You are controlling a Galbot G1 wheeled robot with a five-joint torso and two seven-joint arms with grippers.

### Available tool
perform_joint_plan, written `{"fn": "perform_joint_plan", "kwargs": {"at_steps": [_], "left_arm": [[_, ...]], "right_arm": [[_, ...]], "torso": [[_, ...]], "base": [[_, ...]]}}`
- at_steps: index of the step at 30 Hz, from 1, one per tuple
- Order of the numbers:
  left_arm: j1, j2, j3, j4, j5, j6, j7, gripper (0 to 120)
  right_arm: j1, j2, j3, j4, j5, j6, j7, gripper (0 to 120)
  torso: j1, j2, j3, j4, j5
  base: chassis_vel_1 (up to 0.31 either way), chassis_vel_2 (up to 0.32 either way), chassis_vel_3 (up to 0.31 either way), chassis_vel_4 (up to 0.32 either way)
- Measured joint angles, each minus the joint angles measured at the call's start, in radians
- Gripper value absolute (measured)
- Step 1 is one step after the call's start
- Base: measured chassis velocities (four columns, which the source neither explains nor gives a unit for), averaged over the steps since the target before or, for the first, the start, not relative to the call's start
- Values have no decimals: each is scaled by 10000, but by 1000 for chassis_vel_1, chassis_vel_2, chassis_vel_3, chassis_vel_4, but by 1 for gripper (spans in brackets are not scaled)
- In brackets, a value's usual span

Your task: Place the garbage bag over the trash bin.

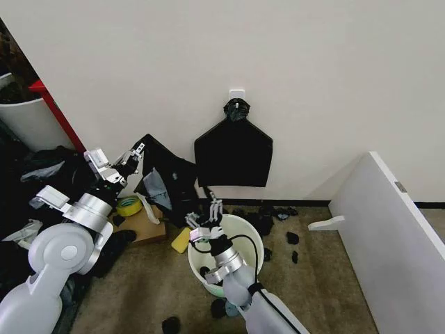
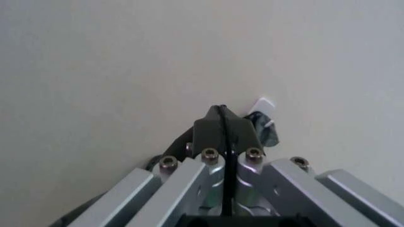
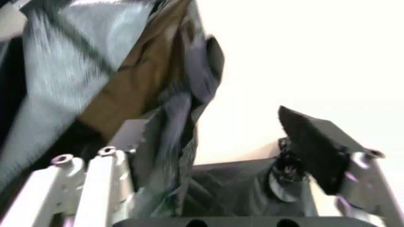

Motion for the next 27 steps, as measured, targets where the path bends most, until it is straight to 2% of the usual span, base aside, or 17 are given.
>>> {"fn": "perform_joint_plan", "kwargs": {"at_steps": [4,5,10,13,17,20,21,26,27], "left_arm": [[-15,-88,36,151,74,15,-18,0],[-15,-88,36,151,74,15,-18,0],[39,-128,28,18,73,29,-41,0],[78,-125,-5,-48,70,31,-43,0],[171,-104,-48,-117,67,34,-44,0],[202,-124,-51,-133,69,34,-44,0],[202,-124,-51,-133,69,34,-44,0],[218,-140,-74,-167,70,34,-45,0],[218,-141,-81,-175,69,35,-44,0]], "right_arm": [[-182,-378,68,342,164,160,31,50],[-182,-378,68,342,164,160,31,50],[-155,-404,181,112,267,114,-5,27],[-142,-372,164,23,354,187,-134,20],[-183,-292,34,-96,384,763,-659,6],[-211,-211,16,-203,219,1029,-848,17],[-211,-211,16,-203,219,1029,-848,17],[-260,-101,65,-369,-404,1109,-875,39],[-264,-81,99,-395,-540,1104,-865,41]], "torso": [[0,0,0,0,0],[0,0,0,0,0],[0,0,0,-1,1],[0,0,0,0,1],[0,0,0,1,0],[0,0,0,0,0],[0,0,0,0,0],[0,0,0,0,0],[0,0,0,0,0]], "base": [[0,0,0,0],[0,0,0,0],[0,0,0,0],[0,0,0,0],[0,0,0,0],[0,0,0,0],[0,0,0,0],[0,0,0,0],[0,0,0,0]]}}
